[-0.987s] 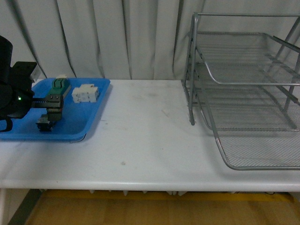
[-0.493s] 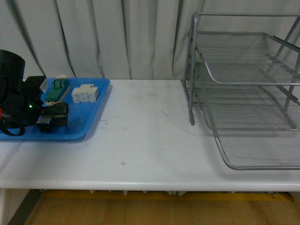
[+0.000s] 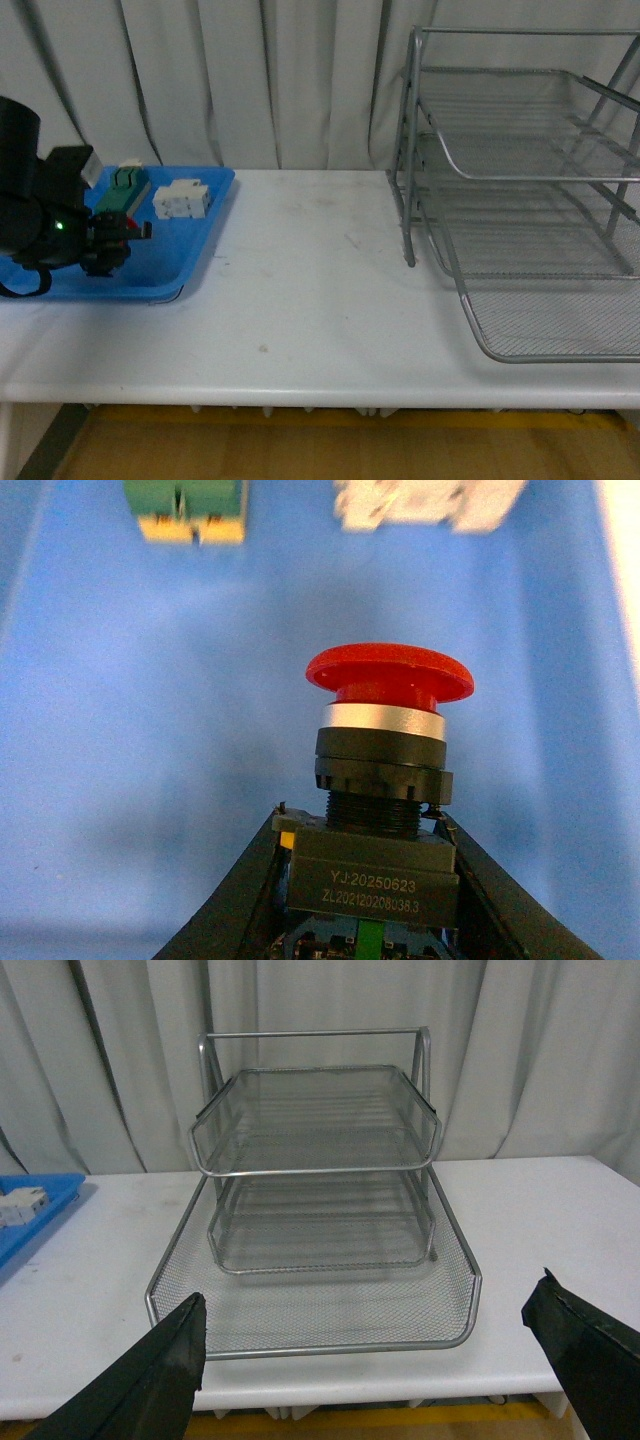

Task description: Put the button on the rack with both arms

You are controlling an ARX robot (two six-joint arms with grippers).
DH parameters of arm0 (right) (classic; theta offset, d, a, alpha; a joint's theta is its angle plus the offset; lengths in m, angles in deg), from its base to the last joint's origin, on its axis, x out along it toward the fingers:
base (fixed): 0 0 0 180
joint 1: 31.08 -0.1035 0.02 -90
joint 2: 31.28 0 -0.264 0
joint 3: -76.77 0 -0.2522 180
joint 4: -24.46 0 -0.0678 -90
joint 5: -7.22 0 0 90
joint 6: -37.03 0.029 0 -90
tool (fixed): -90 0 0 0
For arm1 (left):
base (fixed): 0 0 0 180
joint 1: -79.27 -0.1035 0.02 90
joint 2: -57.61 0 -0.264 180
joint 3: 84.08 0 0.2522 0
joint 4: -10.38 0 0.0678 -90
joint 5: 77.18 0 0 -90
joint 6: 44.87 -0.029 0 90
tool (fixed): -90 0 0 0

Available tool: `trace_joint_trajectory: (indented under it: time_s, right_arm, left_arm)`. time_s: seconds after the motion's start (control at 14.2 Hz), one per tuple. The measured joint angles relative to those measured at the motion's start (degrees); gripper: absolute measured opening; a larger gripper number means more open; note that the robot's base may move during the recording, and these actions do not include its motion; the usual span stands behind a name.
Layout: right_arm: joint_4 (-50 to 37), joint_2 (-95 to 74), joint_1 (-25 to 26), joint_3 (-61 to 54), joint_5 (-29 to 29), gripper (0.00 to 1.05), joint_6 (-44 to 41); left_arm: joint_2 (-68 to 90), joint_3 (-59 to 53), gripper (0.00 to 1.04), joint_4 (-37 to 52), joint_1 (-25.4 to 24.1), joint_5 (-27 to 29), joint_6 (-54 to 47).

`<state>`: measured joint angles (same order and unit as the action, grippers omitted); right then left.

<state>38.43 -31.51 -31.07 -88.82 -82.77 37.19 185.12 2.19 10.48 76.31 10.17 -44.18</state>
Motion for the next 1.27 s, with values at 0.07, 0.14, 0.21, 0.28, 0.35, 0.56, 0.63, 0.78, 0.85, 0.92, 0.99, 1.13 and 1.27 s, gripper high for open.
trace_joint_trajectory:
  time_s: [0.07, 0.14, 0.21, 0.28, 0.35, 0.56, 0.63, 0.78, 0.85, 0.92, 0.99, 1.13, 1.27]
  right_arm:
    - [0.0, 0.0, 0.0, 0.0, 0.0, 0.98, 0.0]
    - [0.0, 0.0, 0.0, 0.0, 0.0, 0.98, 0.0]
    - [0.0, 0.0, 0.0, 0.0, 0.0, 0.98, 0.0]
    - [0.0, 0.0, 0.0, 0.0, 0.0, 0.98, 0.0]
    - [0.0, 0.0, 0.0, 0.0, 0.0, 0.98, 0.0]
    - [0.0, 0.0, 0.0, 0.0, 0.0, 0.98, 0.0]
    - [0.0, 0.0, 0.0, 0.0, 0.0, 0.98, 0.0]
    - [0.0, 0.0, 0.0, 0.0, 0.0, 0.98, 0.0]
    - [0.0, 0.0, 0.0, 0.0, 0.0, 0.98, 0.0]
    - [0.0, 0.0, 0.0, 0.0, 0.0, 0.98, 0.0]
    - [0.0, 0.0, 0.0, 0.0, 0.0, 0.98, 0.0]
    - [0.0, 0.0, 0.0, 0.0, 0.0, 0.98, 0.0]
    - [0.0, 0.0, 0.0, 0.0, 0.0, 0.98, 0.0]
  left_arm:
    - [-9.3, -7.6, 0.37, 4.2, 1.3, 0.1, -0.9]
    - [-19.1, -14.3, 0.37, 6.2, 2.3, 0.1, -1.8]
    - [-31.5, -23.4, 0.37, 5.8, 3.0, 0.9, -2.9]
    - [-39.0, -29.8, 0.37, 3.8, 3.1, 2.6, -3.8]
    - [-47.5, -37.0, 0.37, -0.3, 3.1, 4.5, -4.2]
    - [-71.5, -49.3, 0.37, -11.7, 4.8, 10.3, -4.6]
    - [-74.4, -49.1, 0.37, -10.6, 5.0, 10.4, -5.0]
    - [-73.3, -48.7, 0.37, -11.3, 4.9, 10.6, -5.2]
    - [-73.4, -48.7, 0.36, -10.9, 4.9, 10.6, -5.2]
    - [-73.5, -48.7, 0.36, -11.0, 4.6, 10.9, -5.3]
    - [-73.5, -48.7, 0.36, -11.0, 4.7, 10.8, -5.3]
    - [-73.6, -48.7, 0.36, -11.0, 4.6, 10.8, -5.3]
    - [-73.5, -48.7, 0.36, -11.1, 4.8, 10.6, -5.3]
